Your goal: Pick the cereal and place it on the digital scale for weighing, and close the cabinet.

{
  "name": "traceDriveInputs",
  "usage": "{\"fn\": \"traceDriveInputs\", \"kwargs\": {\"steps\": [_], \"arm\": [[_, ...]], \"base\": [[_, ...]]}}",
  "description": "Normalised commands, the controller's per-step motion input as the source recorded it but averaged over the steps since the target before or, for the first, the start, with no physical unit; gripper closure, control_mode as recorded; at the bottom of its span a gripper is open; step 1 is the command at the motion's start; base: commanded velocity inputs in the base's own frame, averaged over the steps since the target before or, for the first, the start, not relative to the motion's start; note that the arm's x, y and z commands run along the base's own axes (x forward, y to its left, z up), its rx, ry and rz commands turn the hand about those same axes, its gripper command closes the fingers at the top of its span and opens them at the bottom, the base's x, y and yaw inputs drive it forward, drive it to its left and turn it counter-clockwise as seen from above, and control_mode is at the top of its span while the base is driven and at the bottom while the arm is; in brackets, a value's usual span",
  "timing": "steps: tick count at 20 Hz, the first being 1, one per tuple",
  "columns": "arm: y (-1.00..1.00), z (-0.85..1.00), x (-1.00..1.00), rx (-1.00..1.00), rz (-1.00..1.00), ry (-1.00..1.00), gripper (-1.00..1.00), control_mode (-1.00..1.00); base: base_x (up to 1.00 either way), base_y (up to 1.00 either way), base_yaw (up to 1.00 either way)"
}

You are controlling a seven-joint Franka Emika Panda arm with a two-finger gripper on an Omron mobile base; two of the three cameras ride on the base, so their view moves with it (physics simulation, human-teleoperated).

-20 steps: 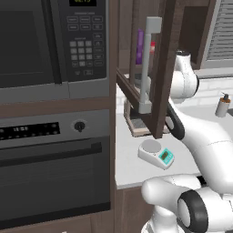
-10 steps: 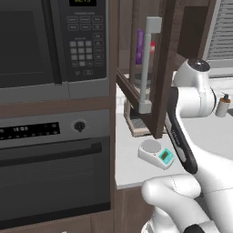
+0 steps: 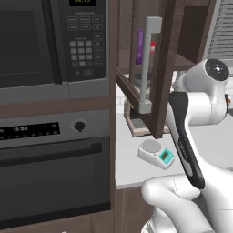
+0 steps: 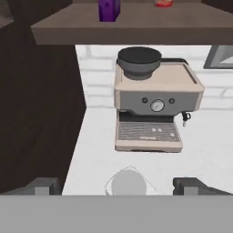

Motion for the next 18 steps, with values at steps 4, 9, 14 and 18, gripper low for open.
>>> {"fn": "traceDriveInputs", "kwargs": {"steps": [4, 9, 14, 18], "arm": [[-0.02, 0.29, 0.00, 0.00, 0.00, -0.29, -1.00, -1.00], [-0.06, 0.30, 0.00, 0.00, 0.02, -0.27, -1.00, -1.00], [0.00, 0.25, 0.14, 0.00, 0.03, -0.19, -1.00, -1.00], [0.00, 0.37, 0.04, 0.00, 0.01, -0.22, -1.00, -1.00]], "base": [[0.00, 0.00, 0.00], [0.00, 0.00, 0.00], [0.00, 0.00, 0.00], [0.00, 0.00, 0.00]]}}
